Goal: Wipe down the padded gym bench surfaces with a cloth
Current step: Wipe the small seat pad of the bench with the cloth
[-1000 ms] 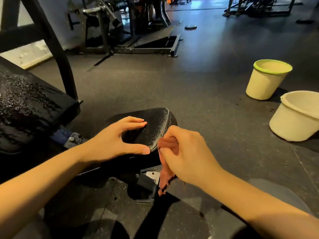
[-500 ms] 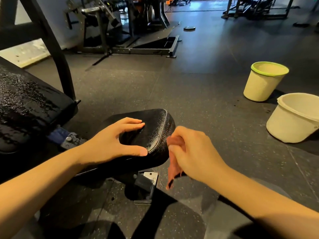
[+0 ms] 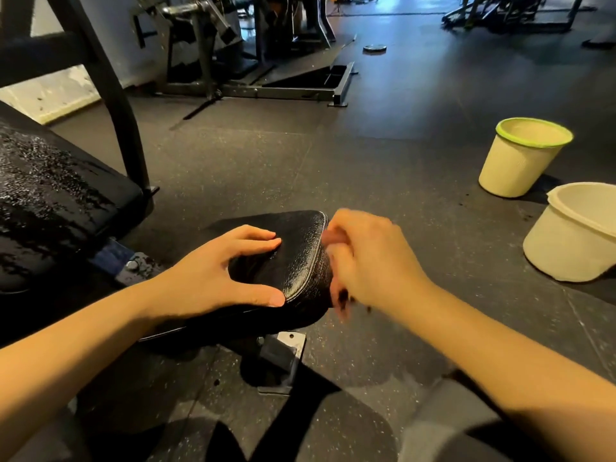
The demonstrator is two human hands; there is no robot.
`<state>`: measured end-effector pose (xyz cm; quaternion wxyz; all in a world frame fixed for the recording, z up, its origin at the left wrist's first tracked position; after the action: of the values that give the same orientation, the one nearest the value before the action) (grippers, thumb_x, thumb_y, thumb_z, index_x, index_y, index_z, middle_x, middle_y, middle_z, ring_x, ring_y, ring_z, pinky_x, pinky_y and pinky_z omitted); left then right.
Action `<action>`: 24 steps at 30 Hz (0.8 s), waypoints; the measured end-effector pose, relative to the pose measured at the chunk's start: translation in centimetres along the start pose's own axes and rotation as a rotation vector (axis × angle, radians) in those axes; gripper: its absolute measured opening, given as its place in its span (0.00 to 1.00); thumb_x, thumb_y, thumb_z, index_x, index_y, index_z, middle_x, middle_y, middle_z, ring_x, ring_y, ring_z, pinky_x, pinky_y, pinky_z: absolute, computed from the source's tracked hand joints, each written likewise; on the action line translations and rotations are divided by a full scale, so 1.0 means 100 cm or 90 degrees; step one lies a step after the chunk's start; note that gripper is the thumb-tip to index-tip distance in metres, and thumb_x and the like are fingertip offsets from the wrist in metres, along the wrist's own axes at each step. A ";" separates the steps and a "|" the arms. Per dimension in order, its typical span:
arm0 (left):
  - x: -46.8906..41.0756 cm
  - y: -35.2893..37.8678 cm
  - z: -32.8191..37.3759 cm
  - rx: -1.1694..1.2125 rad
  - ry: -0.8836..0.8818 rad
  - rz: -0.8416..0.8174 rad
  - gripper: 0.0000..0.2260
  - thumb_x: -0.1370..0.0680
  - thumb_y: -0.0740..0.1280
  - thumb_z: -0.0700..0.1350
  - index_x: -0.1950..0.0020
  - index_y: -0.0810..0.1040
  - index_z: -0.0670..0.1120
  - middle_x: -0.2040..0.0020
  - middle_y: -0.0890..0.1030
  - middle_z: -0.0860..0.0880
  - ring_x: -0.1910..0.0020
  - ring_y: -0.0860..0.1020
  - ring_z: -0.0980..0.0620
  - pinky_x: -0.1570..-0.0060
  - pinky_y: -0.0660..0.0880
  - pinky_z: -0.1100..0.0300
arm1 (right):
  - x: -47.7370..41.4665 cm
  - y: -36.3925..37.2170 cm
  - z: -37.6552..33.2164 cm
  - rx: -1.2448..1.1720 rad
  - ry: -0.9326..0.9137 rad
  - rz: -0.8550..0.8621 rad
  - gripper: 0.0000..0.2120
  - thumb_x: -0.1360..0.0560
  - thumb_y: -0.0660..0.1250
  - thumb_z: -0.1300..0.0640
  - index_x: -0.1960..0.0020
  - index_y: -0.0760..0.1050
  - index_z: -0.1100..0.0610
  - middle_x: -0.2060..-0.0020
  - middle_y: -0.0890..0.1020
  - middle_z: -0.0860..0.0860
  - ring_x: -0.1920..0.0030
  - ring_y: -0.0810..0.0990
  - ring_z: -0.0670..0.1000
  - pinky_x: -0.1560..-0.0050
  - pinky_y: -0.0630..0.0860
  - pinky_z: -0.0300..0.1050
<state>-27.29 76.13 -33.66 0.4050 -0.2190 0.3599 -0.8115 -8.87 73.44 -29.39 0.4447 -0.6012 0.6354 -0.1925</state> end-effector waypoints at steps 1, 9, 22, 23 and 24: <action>0.000 -0.001 0.000 -0.005 -0.001 0.001 0.42 0.37 0.74 0.75 0.26 0.72 0.62 0.27 0.68 0.69 0.27 0.68 0.65 0.25 0.67 0.48 | -0.018 0.000 0.014 0.021 0.050 -0.003 0.08 0.24 0.65 0.61 0.54 0.75 0.48 0.60 0.78 0.39 0.49 0.80 0.51 0.53 0.72 0.46; 0.002 0.002 -0.001 0.000 -0.004 -0.002 0.41 0.37 0.74 0.75 0.26 0.72 0.63 0.27 0.67 0.70 0.27 0.67 0.65 0.26 0.67 0.47 | 0.037 0.007 -0.021 -0.106 -0.029 -0.050 0.08 0.26 0.67 0.61 0.55 0.77 0.48 0.57 0.82 0.40 0.51 0.81 0.43 0.50 0.77 0.43; 0.002 0.001 0.002 0.003 -0.022 -0.010 0.41 0.37 0.76 0.73 0.26 0.72 0.63 0.28 0.67 0.71 0.27 0.67 0.66 0.24 0.64 0.49 | -0.006 0.001 0.027 -0.100 0.119 0.018 0.06 0.24 0.65 0.60 0.53 0.78 0.51 0.59 0.83 0.41 0.53 0.82 0.50 0.53 0.77 0.46; 0.002 0.000 0.003 0.002 -0.020 -0.011 0.41 0.37 0.76 0.73 0.26 0.73 0.63 0.28 0.67 0.71 0.27 0.67 0.67 0.24 0.64 0.50 | -0.011 -0.001 0.034 -0.086 0.142 0.028 0.06 0.24 0.64 0.60 0.53 0.78 0.52 0.61 0.82 0.41 0.51 0.82 0.53 0.52 0.77 0.47; 0.002 0.000 0.003 -0.003 -0.017 -0.012 0.40 0.37 0.76 0.72 0.26 0.73 0.63 0.28 0.68 0.71 0.28 0.67 0.67 0.25 0.64 0.50 | -0.007 0.000 0.032 -0.092 0.145 0.024 0.06 0.23 0.63 0.60 0.53 0.77 0.51 0.62 0.82 0.41 0.51 0.82 0.54 0.51 0.77 0.48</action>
<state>-27.24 75.82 -33.44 0.4020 -0.2342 0.3544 -0.8112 -6.41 75.04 -30.87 0.3289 -0.5937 0.7053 -0.2046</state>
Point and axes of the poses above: each hand's wrist, its own x-axis away from the middle knuckle, its own y-axis out of the palm, z = x × y, the point moved 10 cm from there along -x, towards the middle knuckle
